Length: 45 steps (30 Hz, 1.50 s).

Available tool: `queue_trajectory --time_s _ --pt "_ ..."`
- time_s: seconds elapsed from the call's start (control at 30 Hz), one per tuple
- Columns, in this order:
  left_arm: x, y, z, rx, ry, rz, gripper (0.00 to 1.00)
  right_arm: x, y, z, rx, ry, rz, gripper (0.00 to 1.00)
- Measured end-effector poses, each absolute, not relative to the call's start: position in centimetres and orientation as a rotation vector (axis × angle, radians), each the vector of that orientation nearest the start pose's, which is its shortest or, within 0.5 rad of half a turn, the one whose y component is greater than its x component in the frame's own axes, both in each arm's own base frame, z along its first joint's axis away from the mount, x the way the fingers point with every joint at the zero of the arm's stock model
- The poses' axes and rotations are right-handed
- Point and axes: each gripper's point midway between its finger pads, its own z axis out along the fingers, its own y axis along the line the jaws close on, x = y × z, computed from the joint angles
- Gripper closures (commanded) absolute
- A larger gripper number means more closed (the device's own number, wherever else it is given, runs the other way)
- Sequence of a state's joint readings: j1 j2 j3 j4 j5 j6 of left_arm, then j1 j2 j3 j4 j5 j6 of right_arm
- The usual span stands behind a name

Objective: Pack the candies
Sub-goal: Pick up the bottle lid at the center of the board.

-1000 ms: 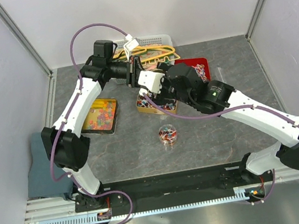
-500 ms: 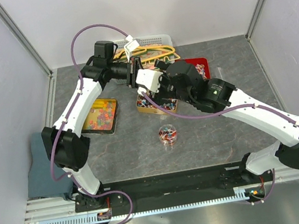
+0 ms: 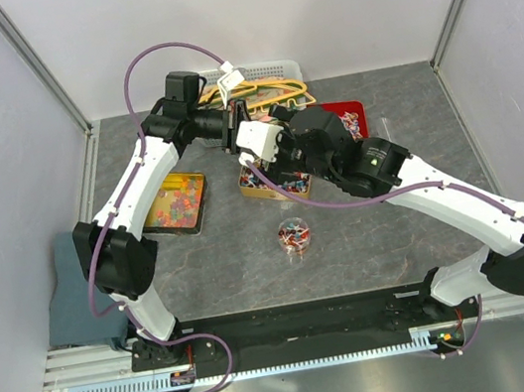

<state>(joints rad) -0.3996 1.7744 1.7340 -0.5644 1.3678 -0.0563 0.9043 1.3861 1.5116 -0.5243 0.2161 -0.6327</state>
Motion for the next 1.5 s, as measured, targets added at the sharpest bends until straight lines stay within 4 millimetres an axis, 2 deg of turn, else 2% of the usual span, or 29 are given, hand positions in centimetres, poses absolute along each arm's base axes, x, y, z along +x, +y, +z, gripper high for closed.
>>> queue_trajectory --time_s 0.4,0.47,0.57,0.67,0.7,0.8,0.83,0.87,0.97,1.1,1.2,1.27,1.37,1.43,1.5 --pt "28.8 -30.9 32.7 1.122 1.728 -1.729 0.98 31.0 28.6 33.3 -1.248 1.512 -0.066 0.02" --pt "28.8 -30.9 32.7 1.121 1.729 -1.729 0.98 31.0 28.6 33.1 -1.25 1.512 -0.07 0.04" --pt "28.8 -30.9 32.7 1.122 1.728 -1.729 0.98 31.0 28.6 33.2 -1.247 1.511 -0.073 0.1" --pt "28.8 -30.9 32.7 1.122 1.726 -1.728 0.98 31.1 28.5 33.2 -1.248 1.51 -0.075 0.21" --pt "28.8 -30.9 32.7 1.123 1.724 -1.727 0.98 31.1 28.5 33.2 -1.246 1.512 -0.076 0.33" --pt "28.9 -30.9 32.8 1.127 1.716 -1.721 0.96 31.2 28.5 33.3 -1.237 1.511 -0.081 0.41" --pt "28.9 -30.9 32.8 1.127 1.715 -1.72 0.92 31.2 28.4 33.3 -1.233 1.513 -0.081 0.41" --pt "29.0 -30.9 32.8 1.128 1.713 -1.717 0.78 31.2 28.4 33.3 -1.235 1.513 -0.081 0.41" --pt "29.0 -30.9 32.7 1.127 1.713 -1.713 0.57 31.2 28.4 33.3 -1.236 1.512 -0.081 0.41" --pt "29.6 -30.6 32.6 1.107 1.726 -1.696 0.49 31.2 28.4 33.0 -1.241 1.515 -0.084 0.41" --pt "30.7 -29.7 32.5 1.066 1.743 -1.666 0.3 31.0 28.3 32.2 -1.255 1.526 -0.088 0.4" --pt "31.9 -28.5 32.5 1.021 1.76 -1.636 0.19 30.9 28.1 31.7 -1.263 1.532 -0.09 0.4" --pt "34.3 -26.4 32.1 0.935 1.796 -1.551 0.08 30.8 27.9 31.6 -1.263 1.535 -0.091 0.39" --pt "35.8 -24.9 31.4 0.888 1.818 -1.451 0.05 30.8 27.6 31.7 -1.258 1.536 -0.092 0.38" --pt "36.5 -23.6 30.1 0.873 1.832 -1.341 0.04 30.8 27.3 31.9 -1.25 1.536 -0.087 0.37"
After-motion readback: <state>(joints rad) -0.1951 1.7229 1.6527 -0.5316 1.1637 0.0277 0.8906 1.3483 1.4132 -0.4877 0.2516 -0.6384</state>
